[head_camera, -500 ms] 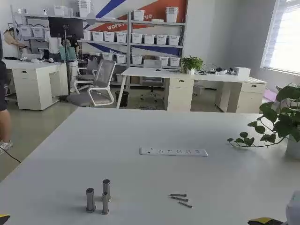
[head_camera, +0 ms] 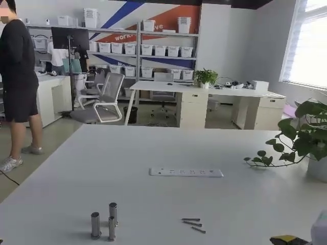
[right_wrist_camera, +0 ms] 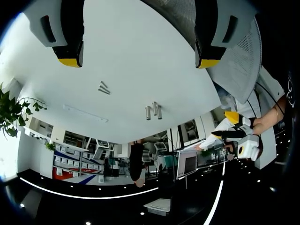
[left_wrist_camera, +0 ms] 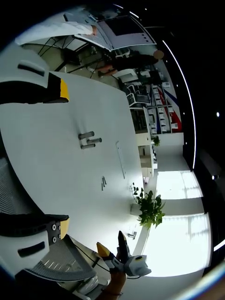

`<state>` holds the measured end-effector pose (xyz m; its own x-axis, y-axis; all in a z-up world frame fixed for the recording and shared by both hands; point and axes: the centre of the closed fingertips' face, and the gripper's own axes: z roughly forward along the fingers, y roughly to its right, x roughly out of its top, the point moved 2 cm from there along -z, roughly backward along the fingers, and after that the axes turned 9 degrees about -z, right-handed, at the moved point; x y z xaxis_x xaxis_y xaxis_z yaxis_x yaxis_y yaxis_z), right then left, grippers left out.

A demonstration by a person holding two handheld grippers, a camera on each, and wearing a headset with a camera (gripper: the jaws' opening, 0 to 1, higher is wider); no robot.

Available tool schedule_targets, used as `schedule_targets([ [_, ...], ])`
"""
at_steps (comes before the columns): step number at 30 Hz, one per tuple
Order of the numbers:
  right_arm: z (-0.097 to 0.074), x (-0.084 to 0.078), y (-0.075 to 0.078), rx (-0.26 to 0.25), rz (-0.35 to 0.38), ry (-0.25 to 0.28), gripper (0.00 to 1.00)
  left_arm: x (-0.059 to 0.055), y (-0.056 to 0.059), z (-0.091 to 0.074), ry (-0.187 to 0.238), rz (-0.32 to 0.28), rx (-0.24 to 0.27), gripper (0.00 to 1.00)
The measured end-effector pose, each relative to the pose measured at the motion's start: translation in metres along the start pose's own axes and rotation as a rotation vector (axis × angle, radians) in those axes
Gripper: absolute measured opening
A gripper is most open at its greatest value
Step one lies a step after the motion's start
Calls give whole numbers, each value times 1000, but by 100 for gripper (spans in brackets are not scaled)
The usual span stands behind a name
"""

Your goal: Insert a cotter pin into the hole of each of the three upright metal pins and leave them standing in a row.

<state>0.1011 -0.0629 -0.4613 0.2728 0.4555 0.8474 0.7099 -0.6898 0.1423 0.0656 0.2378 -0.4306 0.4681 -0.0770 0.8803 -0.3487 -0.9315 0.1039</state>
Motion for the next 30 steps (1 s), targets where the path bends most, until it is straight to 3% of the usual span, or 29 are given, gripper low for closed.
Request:
schedule_targets([
  [14, 0, 1, 2, 3, -2, 1, 99, 2, -1, 0, 5, 2, 5, 99],
  [30, -5, 1, 4, -18, -1, 1, 99, 3, 6, 6, -5, 21, -29, 98],
])
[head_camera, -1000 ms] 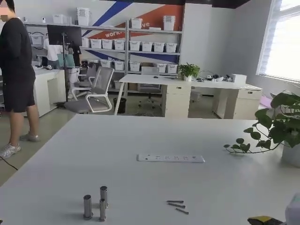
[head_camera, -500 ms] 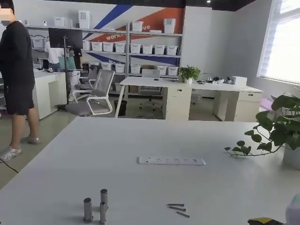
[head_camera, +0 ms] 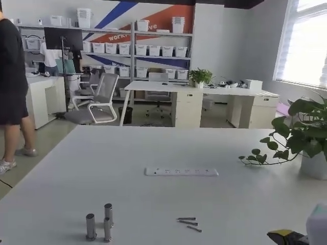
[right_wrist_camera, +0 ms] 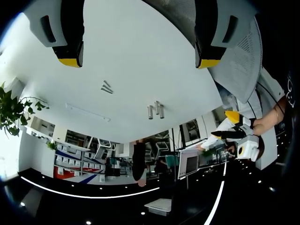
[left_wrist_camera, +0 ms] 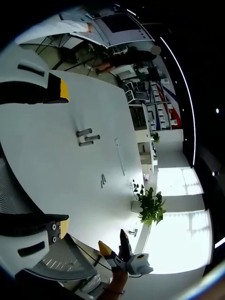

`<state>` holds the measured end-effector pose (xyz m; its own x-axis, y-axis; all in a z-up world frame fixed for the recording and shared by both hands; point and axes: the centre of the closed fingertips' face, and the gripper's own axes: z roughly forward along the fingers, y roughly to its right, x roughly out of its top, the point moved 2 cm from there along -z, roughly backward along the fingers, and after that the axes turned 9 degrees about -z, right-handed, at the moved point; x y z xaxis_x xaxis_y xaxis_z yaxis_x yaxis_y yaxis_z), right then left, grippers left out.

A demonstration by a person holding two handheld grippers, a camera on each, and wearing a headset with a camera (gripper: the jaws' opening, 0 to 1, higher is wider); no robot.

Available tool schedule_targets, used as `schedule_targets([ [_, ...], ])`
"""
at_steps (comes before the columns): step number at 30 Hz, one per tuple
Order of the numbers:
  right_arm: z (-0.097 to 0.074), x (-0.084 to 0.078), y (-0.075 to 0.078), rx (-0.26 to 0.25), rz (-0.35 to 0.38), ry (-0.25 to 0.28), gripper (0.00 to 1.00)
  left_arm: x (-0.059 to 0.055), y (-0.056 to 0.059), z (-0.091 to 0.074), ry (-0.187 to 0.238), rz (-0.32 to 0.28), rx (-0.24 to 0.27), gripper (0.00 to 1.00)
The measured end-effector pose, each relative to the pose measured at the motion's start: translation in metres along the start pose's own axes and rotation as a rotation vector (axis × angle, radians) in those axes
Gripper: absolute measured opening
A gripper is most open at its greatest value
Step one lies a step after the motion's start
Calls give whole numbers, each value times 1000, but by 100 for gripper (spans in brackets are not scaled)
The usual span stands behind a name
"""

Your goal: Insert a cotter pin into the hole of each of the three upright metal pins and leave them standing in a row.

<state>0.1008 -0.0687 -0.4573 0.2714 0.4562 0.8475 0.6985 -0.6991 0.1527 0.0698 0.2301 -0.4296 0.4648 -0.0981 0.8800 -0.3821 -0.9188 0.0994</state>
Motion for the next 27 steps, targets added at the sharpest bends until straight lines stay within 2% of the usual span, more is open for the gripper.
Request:
schedule_targets([
  [3, 0, 2, 1, -5, -3, 3, 99, 0, 2, 2, -4, 6, -10, 98],
  [8, 1, 1, -3, 2, -28, -15, 99, -8, 6, 6, -26, 15, -34, 98],
  [16, 8, -5, -8, 3, -43, -36, 99, -19, 6, 10, -66, 22, -56, 98],
  [27, 9, -13, 0, -30, -11, -37, 99, -22, 8, 14, -75, 25, -72, 98],
])
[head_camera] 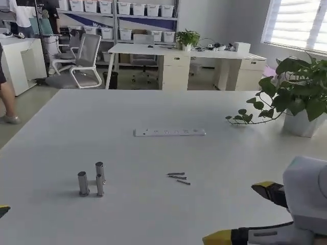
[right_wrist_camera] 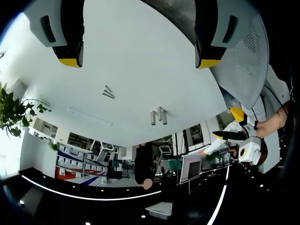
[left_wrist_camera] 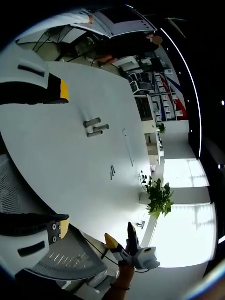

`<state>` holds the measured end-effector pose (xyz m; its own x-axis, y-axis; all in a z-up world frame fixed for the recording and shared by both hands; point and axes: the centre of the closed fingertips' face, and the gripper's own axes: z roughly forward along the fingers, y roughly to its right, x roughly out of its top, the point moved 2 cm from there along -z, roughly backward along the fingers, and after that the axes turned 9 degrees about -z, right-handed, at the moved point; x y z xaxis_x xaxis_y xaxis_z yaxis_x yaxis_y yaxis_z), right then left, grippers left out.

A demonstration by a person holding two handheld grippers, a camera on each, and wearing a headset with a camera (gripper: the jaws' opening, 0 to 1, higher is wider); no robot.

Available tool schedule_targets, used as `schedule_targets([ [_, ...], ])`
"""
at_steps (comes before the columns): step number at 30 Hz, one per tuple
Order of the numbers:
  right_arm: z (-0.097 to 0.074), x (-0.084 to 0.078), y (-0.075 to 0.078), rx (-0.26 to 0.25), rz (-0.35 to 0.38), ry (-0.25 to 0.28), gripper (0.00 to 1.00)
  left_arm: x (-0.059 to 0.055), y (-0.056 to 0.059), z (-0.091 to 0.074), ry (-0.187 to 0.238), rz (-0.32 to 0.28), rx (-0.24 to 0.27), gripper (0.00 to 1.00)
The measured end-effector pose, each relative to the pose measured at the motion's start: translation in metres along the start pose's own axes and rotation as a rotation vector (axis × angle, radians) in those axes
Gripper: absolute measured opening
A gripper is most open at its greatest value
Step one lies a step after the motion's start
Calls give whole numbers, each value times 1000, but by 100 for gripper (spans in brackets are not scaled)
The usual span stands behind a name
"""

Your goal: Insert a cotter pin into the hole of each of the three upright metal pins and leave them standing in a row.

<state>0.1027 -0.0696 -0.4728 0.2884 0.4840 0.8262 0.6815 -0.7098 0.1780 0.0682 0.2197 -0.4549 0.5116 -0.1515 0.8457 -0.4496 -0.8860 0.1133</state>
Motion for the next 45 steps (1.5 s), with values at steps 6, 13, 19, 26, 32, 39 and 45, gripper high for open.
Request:
schedule_targets([
  [6, -2, 1, 2, 0, 1, 2, 97, 3, 4, 2, 6, 5, -4, 98],
  [13, 1, 8, 8, -8, 9, 38, 96, 12, 9, 7, 31, 10, -21, 98],
  [19, 11, 17, 13, -1, -5, 56, 94, 16, 8, 20, 39, 36, -25, 97],
  [26, 22, 30, 17, -6, 18, 109, 90, 30, -10, 36, 85, -23, -17, 80],
  [32, 30, 31, 21, -3, 70, 126, 87, 42, -26, 57, 165, -92, -27, 62],
  [39, 35, 33, 38, -42, 153, 172, 83, 46, -50, 87, 205, -117, 11, 49],
  [45, 43, 29, 48, -56, 177, 178, 79, 49, -59, 118, 213, -59, 26, 38],
])
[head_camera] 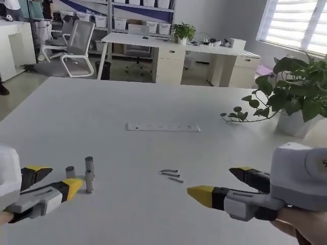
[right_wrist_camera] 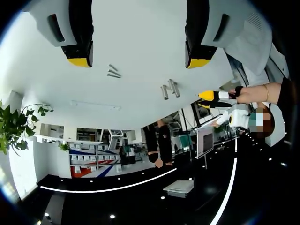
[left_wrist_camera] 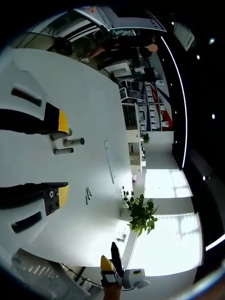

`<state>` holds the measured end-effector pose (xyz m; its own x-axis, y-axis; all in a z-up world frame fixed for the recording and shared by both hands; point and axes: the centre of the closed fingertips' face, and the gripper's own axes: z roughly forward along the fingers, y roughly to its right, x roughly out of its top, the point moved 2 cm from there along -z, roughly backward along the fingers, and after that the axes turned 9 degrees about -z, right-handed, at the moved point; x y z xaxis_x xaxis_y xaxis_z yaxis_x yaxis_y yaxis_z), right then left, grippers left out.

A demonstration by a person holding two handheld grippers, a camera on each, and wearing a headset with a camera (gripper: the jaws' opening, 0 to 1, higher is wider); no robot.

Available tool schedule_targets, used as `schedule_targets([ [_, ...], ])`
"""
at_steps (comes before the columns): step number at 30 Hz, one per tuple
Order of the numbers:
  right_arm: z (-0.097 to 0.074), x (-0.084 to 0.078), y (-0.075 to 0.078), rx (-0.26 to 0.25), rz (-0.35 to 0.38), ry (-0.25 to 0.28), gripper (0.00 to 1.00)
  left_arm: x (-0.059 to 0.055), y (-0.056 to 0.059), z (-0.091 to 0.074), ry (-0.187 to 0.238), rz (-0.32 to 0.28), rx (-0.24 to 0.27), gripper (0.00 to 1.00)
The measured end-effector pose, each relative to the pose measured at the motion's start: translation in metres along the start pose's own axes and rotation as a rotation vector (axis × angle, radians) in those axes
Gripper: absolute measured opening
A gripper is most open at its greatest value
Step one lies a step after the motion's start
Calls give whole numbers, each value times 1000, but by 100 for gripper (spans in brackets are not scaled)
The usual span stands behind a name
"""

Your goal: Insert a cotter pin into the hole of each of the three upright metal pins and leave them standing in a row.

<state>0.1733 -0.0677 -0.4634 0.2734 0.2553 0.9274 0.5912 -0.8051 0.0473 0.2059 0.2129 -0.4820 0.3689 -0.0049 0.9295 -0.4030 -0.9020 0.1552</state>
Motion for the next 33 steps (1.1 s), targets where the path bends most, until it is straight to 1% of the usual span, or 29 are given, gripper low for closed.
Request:
schedule_targets([
  [2, 4, -1, 1, 1, 11, -2, 79, -1, 0, 9, -3, 6, -4, 37],
  [4, 7, -1, 1, 0, 19, -1, 78, -6, -3, 22, -22, 15, -9, 36],
  [6, 10, -1, 1, 1, 20, -2, 78, -10, -5, 30, -37, 17, -11, 35],
  [8, 13, -1, 0, 6, 25, 0, 78, -12, -7, 36, -40, 19, -11, 33],
  [11, 16, -1, 0, 9, 31, 3, 77, -16, -13, 48, -33, -24, -6, 31],
  [13, 19, -2, 0, 12, 34, -1, 77, -20, -17, 54, -43, -56, 2, 30],
  [16, 22, -3, 0, 19, 32, -5, 76, -23, -18, 60, -45, -52, 6, 29],
  [19, 25, -4, -1, 26, 35, -6, 75, -25, -16, 66, -52, -36, -7, 26],
  [20, 27, -4, -1, 23, 32, -6, 75, -27, -16, 68, -59, -32, -4, 25],
  [22, 29, -3, -1, 28, 33, -8, 74, -30, -16, 72, -60, -23, 3, 23],
  [24, 30, -2, -1, 28, 36, -2, 74, -31, -18, 76, -66, -21, 15, 23],
  [26, 31, -1, -2, 29, 37, -3, 74, -33, -18, 79, -72, -18, 11, 21],
  [28, 31, 1, -2, 33, 36, 2, 74, -35, -18, 83, -86, 4, 18, 20],
  [29, 31, 1, -2, 32, 33, 1, 74, -36, -19, 84, -89, 6, 21, 20],
  [32, 31, 1, -3, 36, 33, -3, 74, -36, -20, 87, -92, -6, 19, 17],
  [33, 31, 0, -3, 35, 33, -5, 74, -39, -19, 89, -107, -28, 11, 17],
])
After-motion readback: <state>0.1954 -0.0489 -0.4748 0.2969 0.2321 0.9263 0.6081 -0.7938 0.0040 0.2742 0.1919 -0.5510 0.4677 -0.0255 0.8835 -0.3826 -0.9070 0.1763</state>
